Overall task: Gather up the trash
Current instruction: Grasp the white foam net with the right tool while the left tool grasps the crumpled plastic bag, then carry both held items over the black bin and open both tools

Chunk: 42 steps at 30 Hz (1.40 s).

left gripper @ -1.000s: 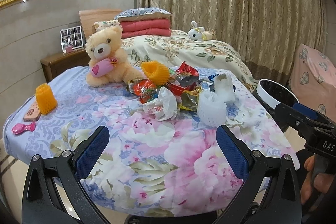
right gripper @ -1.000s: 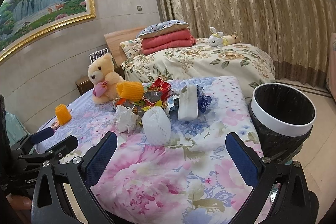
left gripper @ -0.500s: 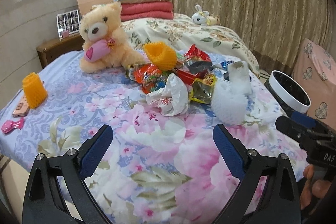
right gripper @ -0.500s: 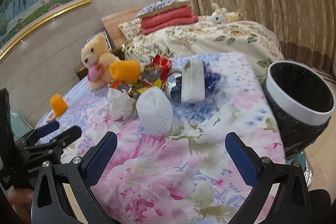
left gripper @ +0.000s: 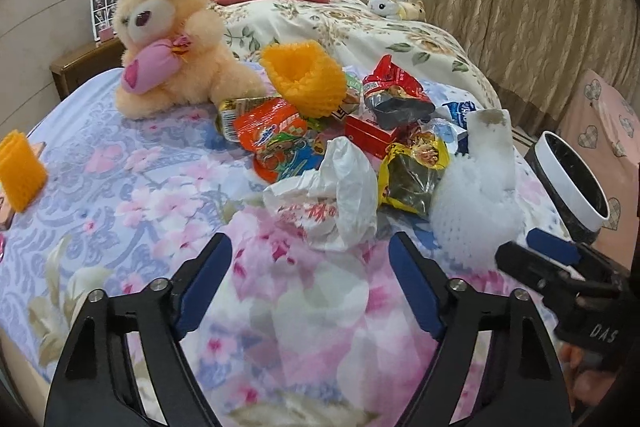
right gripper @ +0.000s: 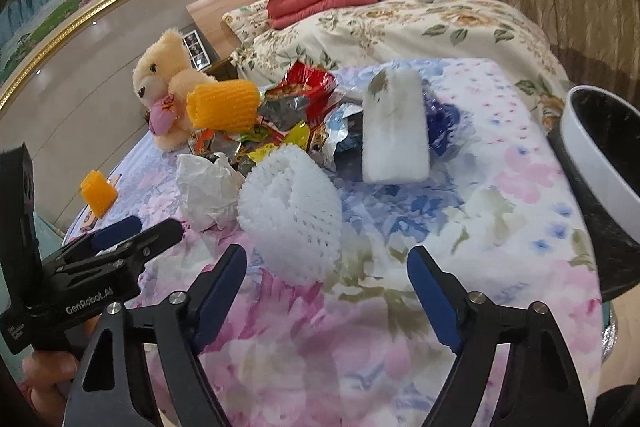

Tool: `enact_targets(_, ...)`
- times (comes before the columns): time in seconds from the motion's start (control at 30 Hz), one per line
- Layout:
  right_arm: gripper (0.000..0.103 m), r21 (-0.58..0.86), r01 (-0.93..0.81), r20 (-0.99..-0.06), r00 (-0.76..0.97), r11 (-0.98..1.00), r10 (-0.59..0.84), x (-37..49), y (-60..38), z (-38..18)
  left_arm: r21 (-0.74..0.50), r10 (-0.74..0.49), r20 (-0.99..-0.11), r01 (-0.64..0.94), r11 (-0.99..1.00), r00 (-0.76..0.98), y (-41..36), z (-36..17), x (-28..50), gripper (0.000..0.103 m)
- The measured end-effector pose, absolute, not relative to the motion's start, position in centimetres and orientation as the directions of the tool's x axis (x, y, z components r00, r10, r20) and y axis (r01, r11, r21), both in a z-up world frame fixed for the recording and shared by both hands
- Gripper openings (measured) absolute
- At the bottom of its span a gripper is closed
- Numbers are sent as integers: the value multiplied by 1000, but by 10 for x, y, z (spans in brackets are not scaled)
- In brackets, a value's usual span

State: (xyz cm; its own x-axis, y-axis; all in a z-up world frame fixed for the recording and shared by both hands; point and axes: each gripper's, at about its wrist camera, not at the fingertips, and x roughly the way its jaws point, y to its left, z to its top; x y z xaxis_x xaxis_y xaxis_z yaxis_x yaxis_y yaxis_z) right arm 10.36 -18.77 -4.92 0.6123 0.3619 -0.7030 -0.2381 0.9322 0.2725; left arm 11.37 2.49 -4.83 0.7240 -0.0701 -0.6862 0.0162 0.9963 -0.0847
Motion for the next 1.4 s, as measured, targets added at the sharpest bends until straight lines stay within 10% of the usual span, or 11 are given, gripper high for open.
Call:
enact_targets(0.33, 25, 341, -270, -703, 563, 901, 435, 114, -184, -56, -84, -125, -724, 92, 992, 678, 8, -62, 131, 16)
enact_targets(1.4, 21, 357, -83, -635, 709, 930, 306, 58, -327, -10, -124, -392, -662, 423, 898, 639, -131, -8, 91, 12)
